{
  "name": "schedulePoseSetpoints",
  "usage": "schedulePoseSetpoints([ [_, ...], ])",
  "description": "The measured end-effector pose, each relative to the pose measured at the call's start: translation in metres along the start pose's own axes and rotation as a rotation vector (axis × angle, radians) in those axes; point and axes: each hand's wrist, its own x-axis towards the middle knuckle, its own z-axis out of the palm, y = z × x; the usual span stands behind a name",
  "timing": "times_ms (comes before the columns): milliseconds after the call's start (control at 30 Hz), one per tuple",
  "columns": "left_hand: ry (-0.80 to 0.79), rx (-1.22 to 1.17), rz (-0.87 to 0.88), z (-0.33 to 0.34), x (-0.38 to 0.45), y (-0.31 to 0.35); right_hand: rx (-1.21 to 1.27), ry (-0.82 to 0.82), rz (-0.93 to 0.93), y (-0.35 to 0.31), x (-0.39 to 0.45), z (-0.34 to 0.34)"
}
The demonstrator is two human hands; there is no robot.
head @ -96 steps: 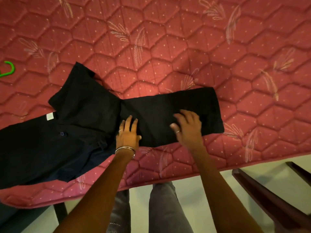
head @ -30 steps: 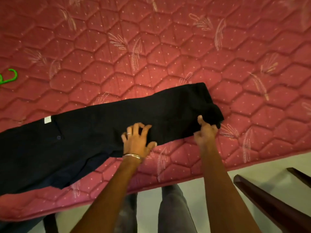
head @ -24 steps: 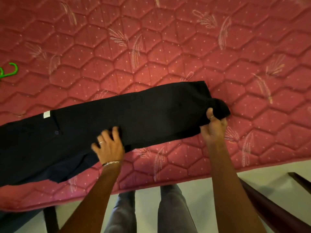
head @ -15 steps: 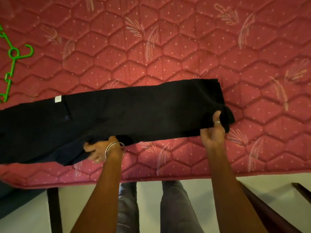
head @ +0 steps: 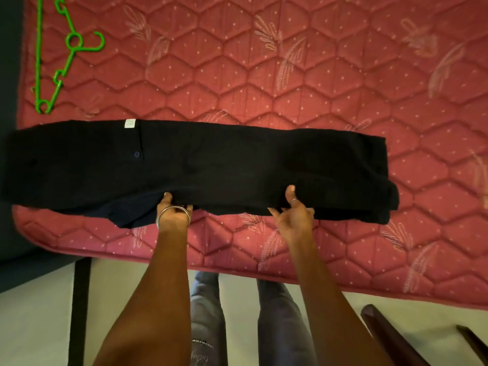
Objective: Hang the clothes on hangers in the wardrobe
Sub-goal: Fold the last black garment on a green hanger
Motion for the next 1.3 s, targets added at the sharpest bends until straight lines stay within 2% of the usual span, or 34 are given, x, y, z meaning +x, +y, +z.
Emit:
schedulePoseSetpoints([
  [100, 0.073, -0.064, 0.075, -0.019, 0.01, 0.001, -0.002, 0.09, -0.052, 0.001, 0.003, -0.006],
  [200, 0.203, 0.15, 0.082, -0.046, 0.011, -0.011, -0.108, 0.233, -0.058, 0.007, 0.008, -0.018],
  [267, 0.204, 0.297, 0.145, -0.054, 0.017, -0.012, -0.236, 0.269, -0.052, 0.002, 0.013, -0.024],
  [333, 0.3, 0.581, 0.312, -0.05, 0.008, -0.004, -0.387, 0.284, -0.031, -0.005, 0.013, -0.025],
  [400, 0.506, 1.009, 0.503, -0.039, -0.006, -0.002, -0.603, 0.288, 0.078, -0.004, 0.003, -0.025],
  [467, 0.739, 1.204, 0.604, -0.03, -0.026, -0.002, -0.835, 0.225, 0.177, 0.011, -0.013, -0.024],
  [500, 0.753, 1.28, 0.687, -0.024, -0.034, -0.001, -0.952, 0.175, 0.135, 0.02, -0.02, -0.019],
  [533, 0.682, 1.401, 0.819, -0.022, -0.033, -0.003, -1.093, 0.128, -0.016, 0.028, -0.022, -0.013],
  [567, 0.516, 1.572, 0.979, -0.021, -0.029, -0.006, -1.239, 0.078, -0.257, 0.036, -0.019, -0.005],
  [600, 0.261, 1.766, 1.084, -0.018, -0.023, -0.009, -1.369, 0.018, -0.535, 0.04, -0.011, 0.003],
  [633, 0.036, 1.951, 1.098, -0.015, -0.014, -0.01, -1.491, -0.078, -0.791, 0.044, 0.0, 0.011],
  [667, -0.128, 2.108, 1.034, -0.011, -0.005, -0.01, -1.63, -0.201, -0.963, 0.046, 0.011, 0.019],
  [733, -0.271, 2.271, 0.852, -0.009, 0.017, -0.011, -2.024, -0.432, -1.115, 0.048, 0.044, 0.023],
  [767, -0.283, 2.293, 0.804, -0.011, 0.024, -0.012, -2.23, -0.494, -1.18, 0.041, 0.061, 0.02],
  [833, -0.284, 2.265, 0.776, -0.012, 0.031, -0.012, -2.453, -0.532, -1.345, 0.009, 0.092, 0.014],
  [867, -0.29, 2.249, 0.792, -0.01, 0.032, -0.013, -2.492, -0.448, -1.373, -0.012, 0.101, 0.009],
  [933, -0.299, 2.258, 0.774, -0.006, 0.035, -0.011, -2.453, -0.146, -1.292, -0.048, 0.111, 0.001],
  [1033, -0.31, 2.262, 0.653, 0.0, 0.031, -0.012, -2.177, 0.386, -1.063, -0.046, 0.109, 0.003],
  [1067, -0.298, 2.25, 0.625, 0.001, 0.029, -0.015, -2.084, 0.453, -1.022, -0.032, 0.103, 0.008],
  [1100, -0.278, 2.234, 0.596, 0.005, 0.025, -0.02, -2.036, 0.397, -1.049, -0.017, 0.095, 0.014],
  [1133, -0.257, 2.21, 0.575, 0.011, 0.02, -0.026, -2.072, 0.221, -1.125, -0.003, 0.09, 0.017],
  [1200, -0.22, 2.19, 0.558, 0.026, 0.009, -0.037, -2.341, -0.271, -1.283, 0.009, 0.086, 0.0],
  [1233, -0.201, 2.192, 0.549, 0.032, 0.005, -0.039, -2.433, -0.368, -1.292, 0.002, 0.086, -0.013],
  [1267, -0.184, 2.205, 0.543, 0.036, 0.003, -0.043, -2.455, -0.297, -1.246, -0.014, 0.089, -0.03],
  [1300, -0.169, 2.227, 0.544, 0.039, 0.003, -0.044, -2.384, -0.092, -1.169, -0.033, 0.09, -0.048],
])
